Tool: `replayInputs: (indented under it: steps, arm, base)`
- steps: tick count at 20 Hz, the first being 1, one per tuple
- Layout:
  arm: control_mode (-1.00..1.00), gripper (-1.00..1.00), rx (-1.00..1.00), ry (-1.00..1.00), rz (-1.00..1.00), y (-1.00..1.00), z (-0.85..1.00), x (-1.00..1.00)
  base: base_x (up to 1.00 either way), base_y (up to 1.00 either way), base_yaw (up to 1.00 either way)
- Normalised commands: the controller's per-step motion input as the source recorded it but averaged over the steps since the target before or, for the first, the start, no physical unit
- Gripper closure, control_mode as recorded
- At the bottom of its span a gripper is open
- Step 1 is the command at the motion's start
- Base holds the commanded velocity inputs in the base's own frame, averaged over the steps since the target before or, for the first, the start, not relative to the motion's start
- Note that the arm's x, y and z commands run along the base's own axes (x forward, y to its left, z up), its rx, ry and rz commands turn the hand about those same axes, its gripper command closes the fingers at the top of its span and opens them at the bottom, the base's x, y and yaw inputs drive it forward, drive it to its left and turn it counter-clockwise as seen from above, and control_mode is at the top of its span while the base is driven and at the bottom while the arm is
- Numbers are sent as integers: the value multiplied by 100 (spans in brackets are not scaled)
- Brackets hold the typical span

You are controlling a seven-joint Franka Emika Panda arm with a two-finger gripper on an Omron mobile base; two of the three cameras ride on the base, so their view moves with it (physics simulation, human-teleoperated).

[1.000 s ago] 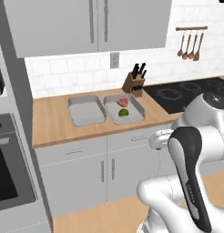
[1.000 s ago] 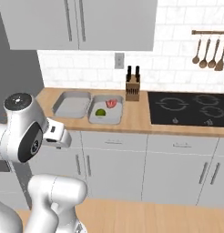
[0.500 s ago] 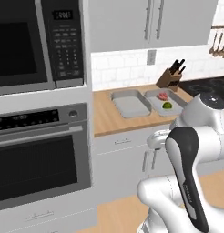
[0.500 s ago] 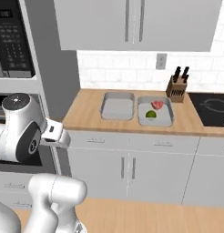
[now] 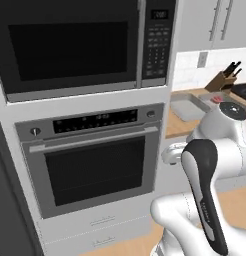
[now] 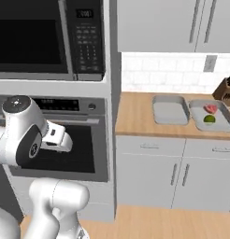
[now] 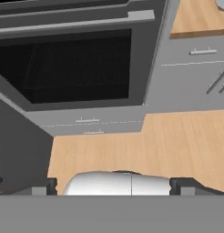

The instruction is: Place one lime and one steak in each tupperware on the nearby counter, to pack two identical lunches.

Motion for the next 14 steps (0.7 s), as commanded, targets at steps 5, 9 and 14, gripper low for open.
replayInputs:
  steps: [5, 9, 14]
  arm:
    - [100, -100, 0, 0, 0, 0, 0, 0]
    - [100, -100, 0, 0, 0, 0, 0, 0]
    - [100, -100, 0, 0, 0, 0, 0, 0]
  base:
    - [-81, 79, 0]
    - [-100, 10, 0]
    - [-100, 23, 0]
